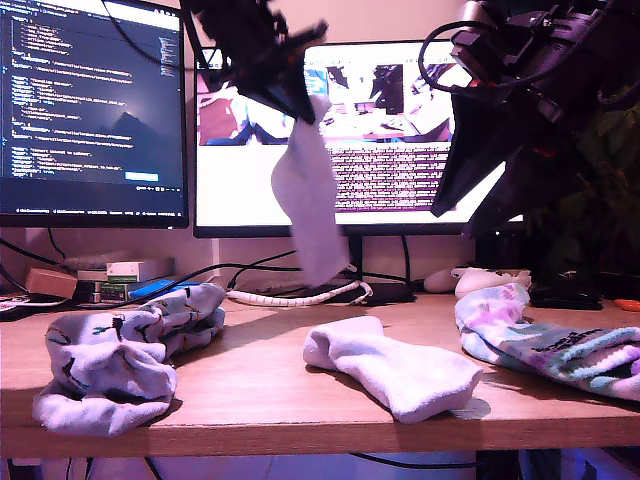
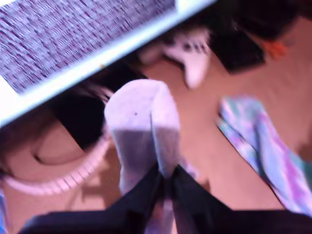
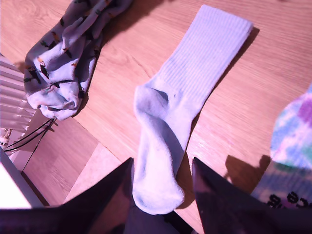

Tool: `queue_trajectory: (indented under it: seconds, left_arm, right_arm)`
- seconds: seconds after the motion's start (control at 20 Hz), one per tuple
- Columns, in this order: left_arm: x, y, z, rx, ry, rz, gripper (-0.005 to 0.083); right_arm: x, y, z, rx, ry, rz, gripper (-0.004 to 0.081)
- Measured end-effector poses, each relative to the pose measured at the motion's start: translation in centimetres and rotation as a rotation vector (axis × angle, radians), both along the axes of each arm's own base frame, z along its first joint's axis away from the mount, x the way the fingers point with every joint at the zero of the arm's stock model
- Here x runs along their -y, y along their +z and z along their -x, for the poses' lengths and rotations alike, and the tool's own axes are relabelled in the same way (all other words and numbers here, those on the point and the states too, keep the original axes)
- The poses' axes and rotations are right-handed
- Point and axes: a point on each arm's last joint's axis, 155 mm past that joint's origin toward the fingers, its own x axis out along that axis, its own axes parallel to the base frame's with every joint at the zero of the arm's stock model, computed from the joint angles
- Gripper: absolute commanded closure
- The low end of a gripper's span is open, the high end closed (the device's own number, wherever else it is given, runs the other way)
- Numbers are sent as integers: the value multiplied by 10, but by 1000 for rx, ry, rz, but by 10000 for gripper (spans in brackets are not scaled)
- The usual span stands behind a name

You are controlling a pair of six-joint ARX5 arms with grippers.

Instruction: Pair up the socks based on colour and pattern, by placing them on top of one another

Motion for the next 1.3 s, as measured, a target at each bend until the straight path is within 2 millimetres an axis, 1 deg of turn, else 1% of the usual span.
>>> queue_trajectory:
  seconds: [0.15, 0.25, 0.35, 0.45, 0.5, 0.6, 0.75, 0.85, 0.95, 1.1, 1.2, 1.3]
  left_arm:
    - [7, -16, 22, -47, -72, -73, 797]
    - [11, -29, 43, -105, -127, -114, 797]
    - [16, -34, 53, -115, -167, -142, 797]
    - [21, -36, 60, -107, -198, -163, 797]
    - [23, -34, 59, -87, -214, -167, 797]
    - [27, -26, 50, -37, -206, -155, 797]
    - [19, -25, 40, 17, -180, -210, 797]
    - [18, -22, 35, 45, -177, -216, 797]
    - [21, -14, 27, 88, -171, -200, 797]
    - [24, -6, 20, 138, -175, -194, 797]
    - [24, -7, 20, 138, -177, -197, 797]
    - [22, -15, 23, 108, -185, -208, 797]
  right_arm:
    - [0, 0, 0, -1, 0, 0, 442]
    - [0, 0, 0, -2, 0, 1, 442]
    - [1, -1, 2, -8, 0, 3, 442]
    - [1, -1, 2, -11, 0, 4, 442]
    - [1, -2, 3, -17, 0, 7, 442]
    - [2, -3, 5, -23, 0, 8, 442]
    - [2, -3, 5, -22, 0, 9, 442]
    - [2, -3, 5, -23, 0, 8, 442]
    - [2, -3, 4, -22, 0, 8, 442]
    - [2, -3, 5, -23, 0, 8, 442]
    - [2, -3, 5, -23, 0, 8, 442]
    - [2, -3, 5, -25, 0, 9, 442]
